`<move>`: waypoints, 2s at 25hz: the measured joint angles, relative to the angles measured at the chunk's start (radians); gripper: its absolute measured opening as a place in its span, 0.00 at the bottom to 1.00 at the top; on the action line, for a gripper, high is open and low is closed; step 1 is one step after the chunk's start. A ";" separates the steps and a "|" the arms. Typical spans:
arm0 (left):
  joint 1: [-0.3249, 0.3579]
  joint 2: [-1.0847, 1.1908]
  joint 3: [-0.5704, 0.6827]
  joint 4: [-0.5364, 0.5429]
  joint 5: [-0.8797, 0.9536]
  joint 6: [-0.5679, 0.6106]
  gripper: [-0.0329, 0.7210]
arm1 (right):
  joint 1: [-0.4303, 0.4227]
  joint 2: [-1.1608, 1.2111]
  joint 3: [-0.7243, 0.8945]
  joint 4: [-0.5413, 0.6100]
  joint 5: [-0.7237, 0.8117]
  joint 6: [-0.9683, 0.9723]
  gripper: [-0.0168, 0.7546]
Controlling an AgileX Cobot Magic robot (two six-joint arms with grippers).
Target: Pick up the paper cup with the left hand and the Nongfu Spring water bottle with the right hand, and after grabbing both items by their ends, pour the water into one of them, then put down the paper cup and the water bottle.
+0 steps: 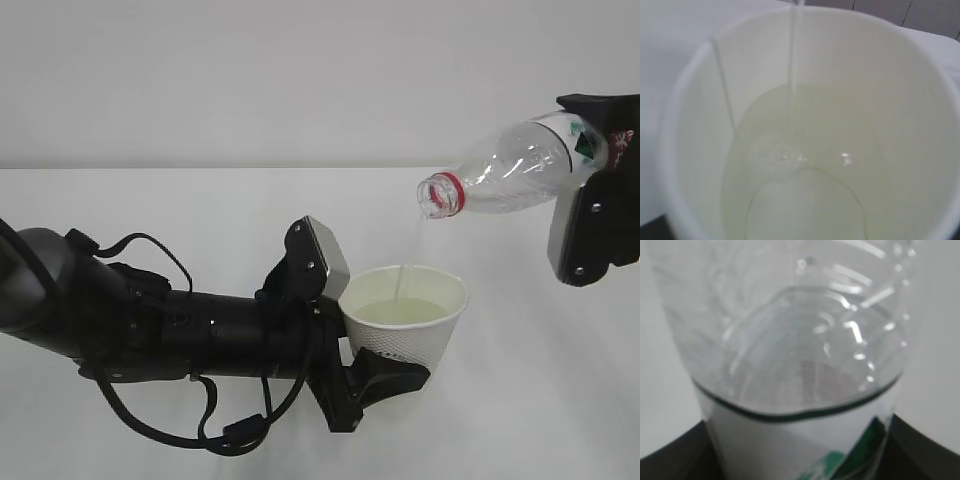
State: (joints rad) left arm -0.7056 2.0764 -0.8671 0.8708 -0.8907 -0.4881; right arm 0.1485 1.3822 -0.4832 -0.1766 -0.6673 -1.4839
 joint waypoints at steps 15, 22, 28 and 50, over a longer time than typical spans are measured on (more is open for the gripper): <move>0.000 0.000 0.000 -0.003 0.001 0.000 0.70 | 0.000 0.000 0.000 0.002 -0.002 0.217 0.69; 0.000 0.000 0.000 -0.003 0.001 0.000 0.70 | 0.000 0.000 0.000 0.002 -0.004 0.324 0.69; 0.000 0.000 0.000 -0.003 0.001 0.000 0.70 | 0.000 0.000 0.000 0.002 -0.008 0.389 0.69; 0.000 0.000 0.000 -0.005 0.001 0.000 0.70 | 0.000 0.000 0.000 0.003 -0.022 1.281 0.69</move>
State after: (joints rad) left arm -0.7056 2.0764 -0.8671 0.8662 -0.8893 -0.4881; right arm 0.1485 1.3822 -0.4832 -0.1737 -0.6892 -0.2033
